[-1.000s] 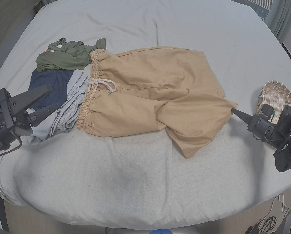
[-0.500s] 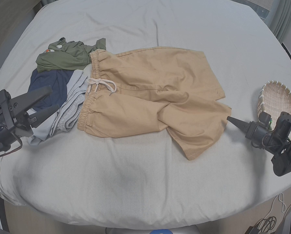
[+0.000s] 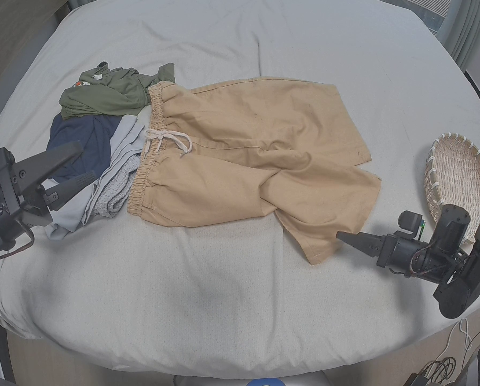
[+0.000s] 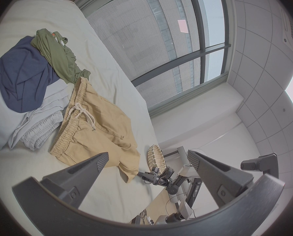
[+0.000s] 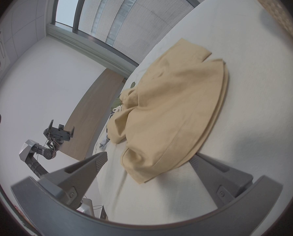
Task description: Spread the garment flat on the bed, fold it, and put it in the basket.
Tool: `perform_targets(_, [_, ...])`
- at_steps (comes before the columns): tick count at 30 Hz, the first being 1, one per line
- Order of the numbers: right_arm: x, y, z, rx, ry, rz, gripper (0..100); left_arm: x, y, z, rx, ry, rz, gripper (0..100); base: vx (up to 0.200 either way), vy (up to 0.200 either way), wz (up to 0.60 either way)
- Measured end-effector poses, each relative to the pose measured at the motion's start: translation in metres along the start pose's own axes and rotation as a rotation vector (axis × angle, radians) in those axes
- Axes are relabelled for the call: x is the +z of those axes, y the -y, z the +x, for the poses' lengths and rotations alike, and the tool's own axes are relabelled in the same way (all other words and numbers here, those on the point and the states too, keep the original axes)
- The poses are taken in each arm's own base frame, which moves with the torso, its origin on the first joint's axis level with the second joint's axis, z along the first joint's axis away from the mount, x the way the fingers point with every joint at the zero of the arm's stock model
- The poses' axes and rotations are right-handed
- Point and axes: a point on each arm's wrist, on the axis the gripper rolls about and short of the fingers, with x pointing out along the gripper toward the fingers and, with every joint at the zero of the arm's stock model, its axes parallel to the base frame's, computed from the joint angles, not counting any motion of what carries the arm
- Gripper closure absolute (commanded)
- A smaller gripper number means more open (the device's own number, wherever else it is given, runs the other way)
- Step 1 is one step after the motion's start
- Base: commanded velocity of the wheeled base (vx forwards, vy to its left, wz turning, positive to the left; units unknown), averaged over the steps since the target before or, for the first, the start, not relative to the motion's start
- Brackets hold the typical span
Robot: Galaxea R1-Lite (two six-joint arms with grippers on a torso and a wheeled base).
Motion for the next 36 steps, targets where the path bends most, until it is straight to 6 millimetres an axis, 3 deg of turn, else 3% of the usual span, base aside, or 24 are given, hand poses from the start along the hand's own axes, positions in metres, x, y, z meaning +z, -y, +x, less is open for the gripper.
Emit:
perform_targets(6, [-0.013, 0.001, 0.016, -0.001, -0.033, -0.045, 0, 0.001, 0.001, -0.001, 0.001, 0.005, 0.004, 0, 0.0, 0.0, 0.0])
perform_targets(13, [-0.015, 0.0, 0.034, 0.037, -0.038, -0.066, 0, 0.001, 0.002, -0.001, 0.0, 0.008, 0.007, 0, 0.0, 0.0, 0.0])
perform_targets(20, [-0.022, -0.017, 0.048, 0.103, -0.069, -0.075, 0, 0.0, 0.002, -0.002, 0.002, 0.007, 0.006, 0, 0.0, 0.0, 0.0])
perform_targets(30, [-0.028, -0.059, 0.028, 0.187, -0.1, -0.086, 0, -0.002, 0.004, -0.005, 0.0, 0.009, 0.009, 0, 0.0, 0.0, 0.0])
perform_targets(36, [-0.029, -0.065, 0.013, 0.162, -0.092, -0.081, 0, -0.004, 0.006, -0.007, -0.001, 0.008, 0.008, 0, 0.0, 0.0, 0.0])
